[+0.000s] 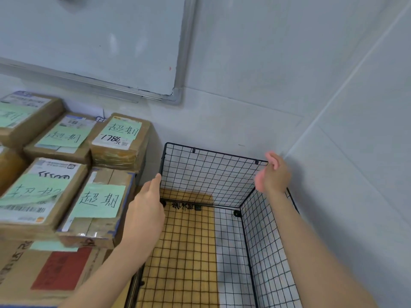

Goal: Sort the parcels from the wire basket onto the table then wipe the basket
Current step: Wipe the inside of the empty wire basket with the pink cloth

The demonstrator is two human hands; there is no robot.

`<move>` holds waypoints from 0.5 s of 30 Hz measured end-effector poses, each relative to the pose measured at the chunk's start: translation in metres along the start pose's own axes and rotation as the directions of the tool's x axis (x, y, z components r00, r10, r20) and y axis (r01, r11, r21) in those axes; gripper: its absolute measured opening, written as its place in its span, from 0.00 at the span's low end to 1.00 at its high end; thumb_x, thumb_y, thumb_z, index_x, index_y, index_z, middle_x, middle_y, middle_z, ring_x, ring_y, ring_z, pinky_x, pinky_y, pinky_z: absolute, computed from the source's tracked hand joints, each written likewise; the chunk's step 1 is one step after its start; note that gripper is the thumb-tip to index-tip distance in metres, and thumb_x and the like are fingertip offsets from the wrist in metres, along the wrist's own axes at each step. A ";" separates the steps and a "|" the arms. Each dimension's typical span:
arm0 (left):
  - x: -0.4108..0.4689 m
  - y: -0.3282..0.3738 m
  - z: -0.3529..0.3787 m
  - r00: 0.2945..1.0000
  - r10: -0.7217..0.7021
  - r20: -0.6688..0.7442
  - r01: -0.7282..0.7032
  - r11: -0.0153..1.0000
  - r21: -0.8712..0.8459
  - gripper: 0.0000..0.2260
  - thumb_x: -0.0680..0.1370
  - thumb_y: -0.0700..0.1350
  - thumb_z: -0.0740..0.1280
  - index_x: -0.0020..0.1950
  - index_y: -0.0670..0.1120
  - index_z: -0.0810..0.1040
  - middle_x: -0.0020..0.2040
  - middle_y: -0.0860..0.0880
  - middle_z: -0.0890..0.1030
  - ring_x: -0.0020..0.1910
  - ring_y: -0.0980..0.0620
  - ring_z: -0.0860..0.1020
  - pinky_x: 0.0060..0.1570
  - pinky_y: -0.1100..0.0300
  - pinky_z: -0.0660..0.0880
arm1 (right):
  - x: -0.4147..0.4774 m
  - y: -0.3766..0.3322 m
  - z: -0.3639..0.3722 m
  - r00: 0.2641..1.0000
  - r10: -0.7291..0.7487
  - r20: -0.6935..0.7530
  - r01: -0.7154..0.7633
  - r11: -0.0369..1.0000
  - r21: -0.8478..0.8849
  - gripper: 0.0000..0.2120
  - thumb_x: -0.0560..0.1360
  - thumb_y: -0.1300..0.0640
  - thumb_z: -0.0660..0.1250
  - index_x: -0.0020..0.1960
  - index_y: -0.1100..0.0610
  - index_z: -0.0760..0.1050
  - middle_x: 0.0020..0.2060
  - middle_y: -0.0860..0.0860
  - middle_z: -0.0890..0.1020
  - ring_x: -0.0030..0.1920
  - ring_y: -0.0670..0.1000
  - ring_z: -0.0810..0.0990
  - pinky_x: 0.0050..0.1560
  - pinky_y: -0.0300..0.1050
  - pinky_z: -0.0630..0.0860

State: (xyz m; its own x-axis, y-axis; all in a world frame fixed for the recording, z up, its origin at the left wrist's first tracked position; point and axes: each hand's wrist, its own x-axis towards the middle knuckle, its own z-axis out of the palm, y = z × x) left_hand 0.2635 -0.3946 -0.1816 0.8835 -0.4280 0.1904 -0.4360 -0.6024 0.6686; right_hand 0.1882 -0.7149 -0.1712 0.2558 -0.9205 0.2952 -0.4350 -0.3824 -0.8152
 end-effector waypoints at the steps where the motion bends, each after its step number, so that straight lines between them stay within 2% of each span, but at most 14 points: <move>1: 0.000 0.000 0.000 1.000 -0.001 0.003 0.001 1.000 0.006 0.28 0.78 0.33 0.63 0.78 0.45 0.63 0.65 0.45 0.76 0.52 0.46 0.80 0.51 0.50 0.79 | -0.003 0.007 0.002 0.999 -0.023 0.037 0.024 0.999 -0.026 0.21 0.78 0.69 0.57 0.64 0.52 0.79 0.66 0.49 0.78 0.64 0.49 0.77 0.62 0.36 0.67; 5: 0.002 -0.002 0.001 1.000 0.014 -0.006 -0.014 0.999 0.046 0.28 0.78 0.32 0.62 0.78 0.44 0.63 0.67 0.44 0.75 0.54 0.45 0.80 0.50 0.53 0.78 | -0.014 0.003 0.020 0.990 -0.101 0.100 0.101 0.995 0.003 0.21 0.77 0.70 0.57 0.60 0.53 0.82 0.63 0.46 0.80 0.63 0.45 0.77 0.63 0.34 0.67; 8: 0.002 -0.002 0.000 1.000 0.019 -0.006 -0.019 0.999 0.040 0.28 0.78 0.32 0.62 0.77 0.44 0.64 0.65 0.44 0.76 0.53 0.45 0.80 0.49 0.52 0.77 | -0.012 -0.003 0.012 0.982 -0.067 0.175 0.051 0.994 0.092 0.21 0.77 0.69 0.57 0.57 0.51 0.83 0.59 0.40 0.81 0.61 0.41 0.77 0.62 0.27 0.66; 9: 0.002 -0.002 0.000 1.000 0.018 -0.004 -0.018 0.999 0.040 0.28 0.78 0.32 0.62 0.77 0.44 0.64 0.65 0.44 0.76 0.53 0.44 0.80 0.49 0.52 0.77 | -0.010 -0.004 0.005 0.987 -0.038 0.157 0.017 0.991 0.133 0.21 0.77 0.69 0.57 0.56 0.50 0.82 0.57 0.39 0.81 0.60 0.40 0.77 0.62 0.29 0.68; 11: 0.000 -0.001 0.000 1.000 0.017 -0.003 -0.017 0.999 0.037 0.27 0.78 0.32 0.62 0.77 0.44 0.64 0.65 0.44 0.76 0.52 0.45 0.80 0.49 0.52 0.78 | -0.005 -0.009 -0.005 1.000 0.020 0.016 -0.022 0.978 0.209 0.22 0.75 0.69 0.57 0.54 0.47 0.82 0.56 0.39 0.82 0.60 0.41 0.79 0.66 0.38 0.72; 13: 0.000 -0.001 0.000 1.000 0.021 -0.003 -0.021 0.999 0.034 0.27 0.78 0.32 0.62 0.77 0.44 0.64 0.64 0.44 0.77 0.51 0.45 0.80 0.49 0.52 0.78 | -0.004 -0.015 -0.004 0.995 -0.033 -0.090 0.049 0.983 0.180 0.25 0.74 0.70 0.56 0.55 0.45 0.80 0.59 0.42 0.82 0.61 0.43 0.78 0.67 0.40 0.71; 15: 0.000 -0.002 -0.002 1.000 0.021 0.001 -0.021 0.999 0.034 0.27 0.78 0.32 0.63 0.77 0.44 0.64 0.64 0.43 0.77 0.52 0.45 0.80 0.49 0.52 0.78 | -0.013 -0.022 0.014 0.993 -0.120 0.000 0.120 0.991 0.063 0.24 0.75 0.70 0.56 0.59 0.48 0.80 0.62 0.44 0.80 0.64 0.45 0.77 0.67 0.40 0.70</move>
State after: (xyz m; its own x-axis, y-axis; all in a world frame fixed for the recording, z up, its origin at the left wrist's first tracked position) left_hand 0.2643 -0.3922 -0.1817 0.8739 -0.4413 0.2039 -0.4601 -0.6155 0.6399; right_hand 0.2065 -0.6929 -0.1642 0.3064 -0.8678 0.3911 -0.3460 -0.4843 -0.8036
